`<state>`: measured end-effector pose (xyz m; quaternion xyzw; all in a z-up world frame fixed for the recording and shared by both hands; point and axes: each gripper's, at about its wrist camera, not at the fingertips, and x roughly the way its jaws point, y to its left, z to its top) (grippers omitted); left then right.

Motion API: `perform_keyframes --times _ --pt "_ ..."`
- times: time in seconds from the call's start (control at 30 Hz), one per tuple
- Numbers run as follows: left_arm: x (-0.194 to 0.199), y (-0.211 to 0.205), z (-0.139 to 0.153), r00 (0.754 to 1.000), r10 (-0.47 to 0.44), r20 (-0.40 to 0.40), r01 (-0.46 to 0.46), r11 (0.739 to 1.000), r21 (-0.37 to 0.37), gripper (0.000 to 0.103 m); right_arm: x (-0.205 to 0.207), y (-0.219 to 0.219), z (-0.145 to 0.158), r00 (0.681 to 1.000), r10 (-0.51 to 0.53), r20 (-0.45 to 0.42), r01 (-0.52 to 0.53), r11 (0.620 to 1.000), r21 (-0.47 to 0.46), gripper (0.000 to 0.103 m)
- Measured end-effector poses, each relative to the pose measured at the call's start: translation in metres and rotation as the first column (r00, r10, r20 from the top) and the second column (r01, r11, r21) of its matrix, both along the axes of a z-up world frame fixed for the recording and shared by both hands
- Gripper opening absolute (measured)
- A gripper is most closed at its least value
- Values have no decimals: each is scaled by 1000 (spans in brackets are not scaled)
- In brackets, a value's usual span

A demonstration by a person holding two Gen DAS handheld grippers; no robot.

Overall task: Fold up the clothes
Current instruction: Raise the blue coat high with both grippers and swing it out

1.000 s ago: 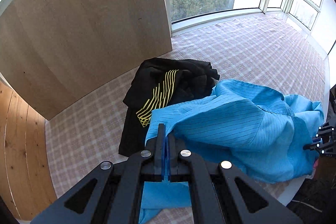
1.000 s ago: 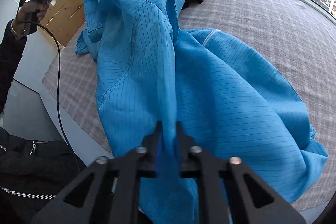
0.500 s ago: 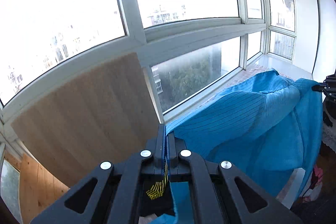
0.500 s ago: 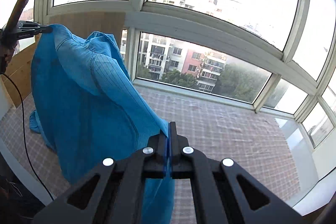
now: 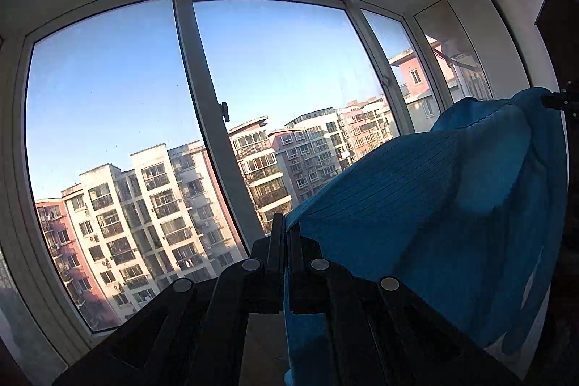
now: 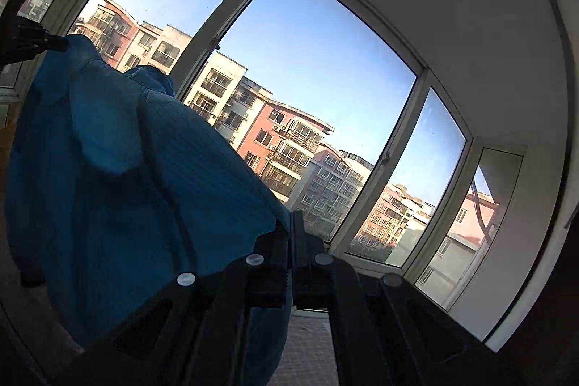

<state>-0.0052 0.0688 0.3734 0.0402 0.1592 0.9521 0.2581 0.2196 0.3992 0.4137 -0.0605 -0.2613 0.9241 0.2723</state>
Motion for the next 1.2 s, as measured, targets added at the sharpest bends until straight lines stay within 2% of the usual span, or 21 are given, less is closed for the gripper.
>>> perform_keyframes --times 0.13,0.23,0.33,0.5,0.6,0.7,0.83,1.0,1.1,1.2 --pt "24 4 27 998 15 -62 -15 1000 5 1 29 -6 26 998 -1 -63 3 1000 29 0" --pt "27 12 40 999 2 -45 -1 1000 11 2 44 -1 40 996 -1 -87 3 1000 21 0" --pt "28 29 46 1000 6 -9 -6 1000 -5 2 42 11 41 998 -15 -60 16 1000 11 0" --pt "6 69 36 998 48 31 -46 997 -64 2 19 47 27 999 -33 4 33 999 -13 0" --pt "-29 106 13 994 70 85 -60 992 -113 2 -18 86 6 997 -45 62 48 998 -45 0" --pt "-86 155 -27 982 108 155 -78 979 -186 2 -67 139 -32 989 -51 142 66 993 -100 0" --pt "-178 229 -110 949 177 262 -98 952 -289 1 -146 219 -107 968 -32 249 84 976 -201 0" --pt "-280 314 -234 899 251 359 -93 910 -404 1 -243 310 -220 931 -20 365 140 941 -307 0" --pt "-324 354 -312 864 285 414 -81 892 -444 1 -293 355 -285 910 -19 414 182 916 -358 0" --pt "-361 383 -388 823 316 472 -52 869 -492 1 -337 389 -360 874 -19 486 235 891 -388 0"
